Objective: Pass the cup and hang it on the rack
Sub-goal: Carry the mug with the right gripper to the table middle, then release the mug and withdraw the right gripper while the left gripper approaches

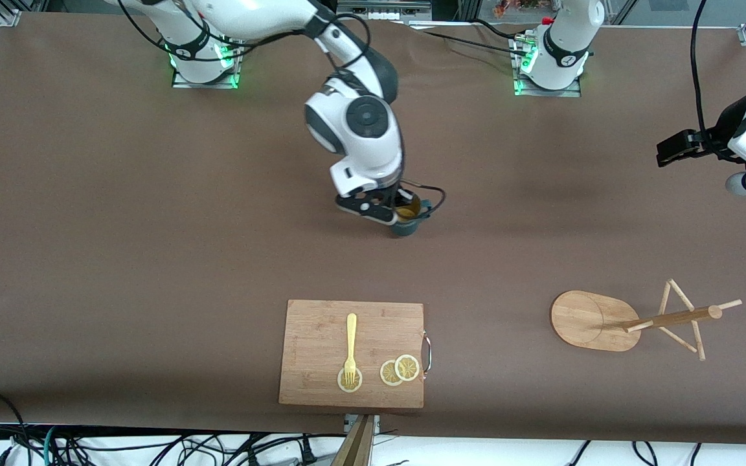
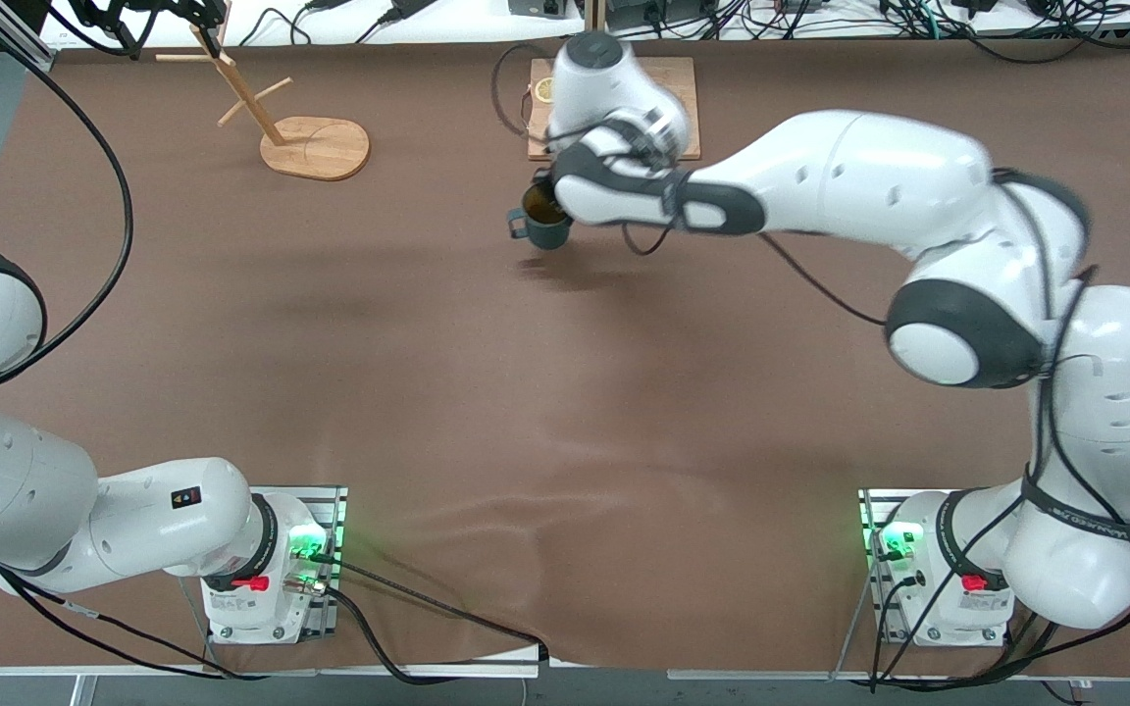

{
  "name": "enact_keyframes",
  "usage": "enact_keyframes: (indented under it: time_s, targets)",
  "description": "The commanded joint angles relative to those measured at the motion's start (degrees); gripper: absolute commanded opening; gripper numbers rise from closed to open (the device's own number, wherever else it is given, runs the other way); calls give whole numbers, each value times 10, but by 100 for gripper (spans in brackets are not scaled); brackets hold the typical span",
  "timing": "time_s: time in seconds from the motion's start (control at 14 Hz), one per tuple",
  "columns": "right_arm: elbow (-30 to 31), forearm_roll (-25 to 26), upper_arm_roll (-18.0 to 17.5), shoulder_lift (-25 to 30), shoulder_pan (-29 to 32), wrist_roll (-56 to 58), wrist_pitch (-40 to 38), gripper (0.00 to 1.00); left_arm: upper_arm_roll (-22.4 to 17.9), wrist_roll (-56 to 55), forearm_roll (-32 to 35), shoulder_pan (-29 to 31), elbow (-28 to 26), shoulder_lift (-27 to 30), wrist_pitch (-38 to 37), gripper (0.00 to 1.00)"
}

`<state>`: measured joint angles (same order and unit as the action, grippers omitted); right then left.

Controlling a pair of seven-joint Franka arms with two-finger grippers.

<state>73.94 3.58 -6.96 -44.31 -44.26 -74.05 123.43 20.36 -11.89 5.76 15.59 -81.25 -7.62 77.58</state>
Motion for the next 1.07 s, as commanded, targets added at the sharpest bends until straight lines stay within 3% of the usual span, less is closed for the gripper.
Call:
enact_keyframes:
  time_s: [0.0,0.28,0.36,0.43,0.5,0.71,1.0]
  targets:
    - [-72,21,11,-50,-29,-57,0,0,-1,7,-4,-3,11,-5,-9,100]
    - [-72,22,13,-75,-54,-79,28,0,-1,9,-2,0,14,-18,-6,100]
    - [-72,21,13,-75,-53,-84,34,38,-2,9,0,0,14,-18,-3,100]
    - [-72,26,15,-73,-55,-80,33,96,-2,9,0,2,14,-20,-2,100]
    - [-73,34,15,-68,-55,-75,27,100,-2,6,0,1,16,-25,-3,100]
    - [-73,35,17,-37,-45,-55,-23,100,-2,3,10,0,9,-26,-8,100]
    - [-72,28,15,40,-5,32,-129,100,-2,10,34,1,11,-33,-18,100]
